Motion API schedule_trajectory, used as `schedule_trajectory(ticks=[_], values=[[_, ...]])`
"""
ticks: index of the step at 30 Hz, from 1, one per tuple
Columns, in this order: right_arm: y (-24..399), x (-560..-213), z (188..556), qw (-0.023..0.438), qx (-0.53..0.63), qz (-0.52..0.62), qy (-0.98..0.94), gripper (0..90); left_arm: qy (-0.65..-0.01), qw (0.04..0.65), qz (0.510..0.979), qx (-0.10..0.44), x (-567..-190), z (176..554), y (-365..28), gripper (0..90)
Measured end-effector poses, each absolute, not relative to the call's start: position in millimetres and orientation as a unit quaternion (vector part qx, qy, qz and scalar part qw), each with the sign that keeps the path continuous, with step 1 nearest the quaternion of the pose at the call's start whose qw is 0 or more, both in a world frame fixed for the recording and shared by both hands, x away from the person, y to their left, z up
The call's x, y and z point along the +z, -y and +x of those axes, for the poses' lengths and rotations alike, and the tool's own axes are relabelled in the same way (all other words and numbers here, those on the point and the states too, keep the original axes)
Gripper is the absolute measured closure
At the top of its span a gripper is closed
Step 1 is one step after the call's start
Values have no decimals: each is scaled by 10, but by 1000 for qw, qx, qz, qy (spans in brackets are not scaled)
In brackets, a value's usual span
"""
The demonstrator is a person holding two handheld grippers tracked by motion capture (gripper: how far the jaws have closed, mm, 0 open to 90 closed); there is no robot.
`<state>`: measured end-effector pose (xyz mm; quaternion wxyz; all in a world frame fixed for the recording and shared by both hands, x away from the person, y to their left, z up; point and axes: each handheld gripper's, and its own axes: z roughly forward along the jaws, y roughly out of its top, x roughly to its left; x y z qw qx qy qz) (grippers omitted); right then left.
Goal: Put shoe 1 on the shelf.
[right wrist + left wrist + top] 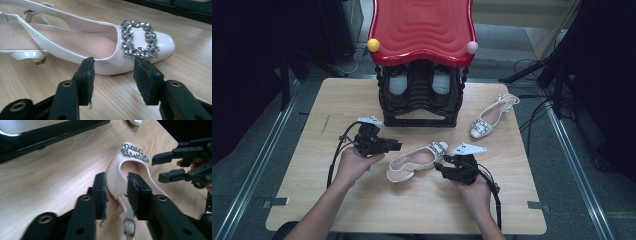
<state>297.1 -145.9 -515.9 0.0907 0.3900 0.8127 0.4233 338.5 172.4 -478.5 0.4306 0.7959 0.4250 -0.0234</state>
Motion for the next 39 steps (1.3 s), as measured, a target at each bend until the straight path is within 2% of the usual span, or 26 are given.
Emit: schedule_trajectory(ticks=[4, 5, 6, 9, 10, 12, 27, 39], values=[[1440, -5160, 2978, 78, 430, 393, -809, 636, -424, 423, 801, -20, -4838, 3356, -1779, 832], [1436, -5161, 2981, 74, 433, 393, -808, 664, -426, 419, 802, -19, -4864, 3355, -1792, 845], [1427, -5162, 2986, 71, 433, 392, -809, 740, -427, 417, 802, -16, -4887, 3352, -1798, 851], [1398, -5162, 2987, 66, 439, 386, -808, 877, -432, 413, 802, -17, -4952, 3342, -1805, 871], [1387, -5160, 2989, 55, 439, 389, -808, 896, -430, 415, 801, -16, -4982, 3331, -1803, 876], [1348, -5178, 3010, 36, 438, 383, -813, 900, -430, 409, 805, -19, -5019, 3313, -1786, 882], [1256, -5222, 3088, 33, 435, 388, -812, 900, -423, 409, 808, -31, -5107, 3206, -1674, 892], [1328, -5257, 2993, 18, 407, 400, -821, 900, -421, 400, 813, -36, -5155, 3214, -1662, 885]])
